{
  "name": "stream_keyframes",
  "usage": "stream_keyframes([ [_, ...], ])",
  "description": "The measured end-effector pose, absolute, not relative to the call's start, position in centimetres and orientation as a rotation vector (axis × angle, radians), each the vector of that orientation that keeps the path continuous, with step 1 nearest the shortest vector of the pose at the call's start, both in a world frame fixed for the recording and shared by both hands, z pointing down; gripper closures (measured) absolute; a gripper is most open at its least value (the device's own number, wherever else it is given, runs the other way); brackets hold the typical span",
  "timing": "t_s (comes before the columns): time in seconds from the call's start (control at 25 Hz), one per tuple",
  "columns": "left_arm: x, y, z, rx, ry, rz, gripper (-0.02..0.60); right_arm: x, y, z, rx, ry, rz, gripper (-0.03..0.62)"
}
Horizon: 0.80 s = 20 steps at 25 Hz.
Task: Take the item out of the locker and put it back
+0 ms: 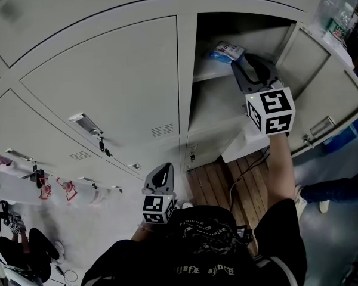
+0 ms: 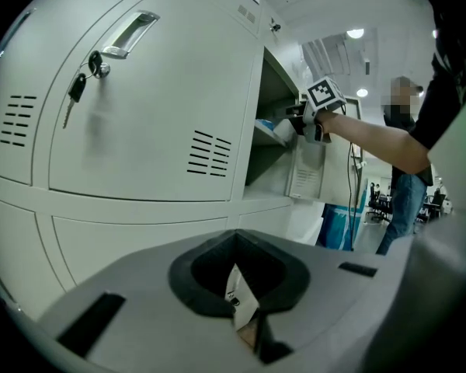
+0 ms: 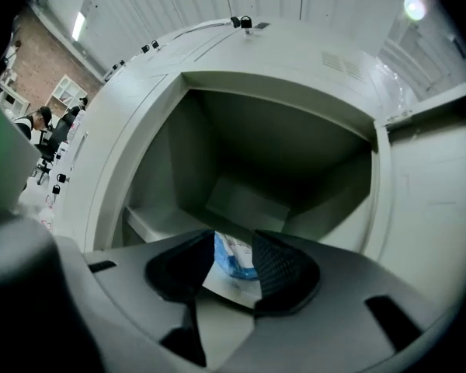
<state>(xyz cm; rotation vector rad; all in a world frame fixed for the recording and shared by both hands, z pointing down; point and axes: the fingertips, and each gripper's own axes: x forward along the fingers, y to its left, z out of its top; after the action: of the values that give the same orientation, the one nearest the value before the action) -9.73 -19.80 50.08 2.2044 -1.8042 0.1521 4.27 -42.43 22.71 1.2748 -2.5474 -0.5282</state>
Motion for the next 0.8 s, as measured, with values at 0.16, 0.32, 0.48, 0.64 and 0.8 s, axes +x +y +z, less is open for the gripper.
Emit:
stream_keyframes([
  [0.16, -9.4, -19.9, 49.9, 2.223, -1.787, 0.147, 0.575, 5.2, -40.8, 22.1, 1.313, -2.601, -0.494, 0.441],
  [0.32, -9.0, -20.0, 49.7, 2.247, -1.767, 0.144, 0.575, 6.0, -39.0, 22.0, 1.335, -2.613, -0.500, 0.439],
  [0.48, -8.5, -20.1, 49.4, 2.273, -1.748, 0.139, 0.575, 6.5, -37.1, 22.3, 1.350, -2.621, -0.499, 0.439],
  [0.64, -8.2, -20.2, 48.9, 2.300, -1.733, 0.135, 0.575, 7.4, -35.6, 22.8, 1.409, -2.626, -0.495, 0.441],
  [0.8, -7.9, -20.3, 48.5, 2.329, -1.715, 0.134, 0.575, 8.8, -34.2, 23.5, 1.499, -2.640, -0.453, 0.441],
])
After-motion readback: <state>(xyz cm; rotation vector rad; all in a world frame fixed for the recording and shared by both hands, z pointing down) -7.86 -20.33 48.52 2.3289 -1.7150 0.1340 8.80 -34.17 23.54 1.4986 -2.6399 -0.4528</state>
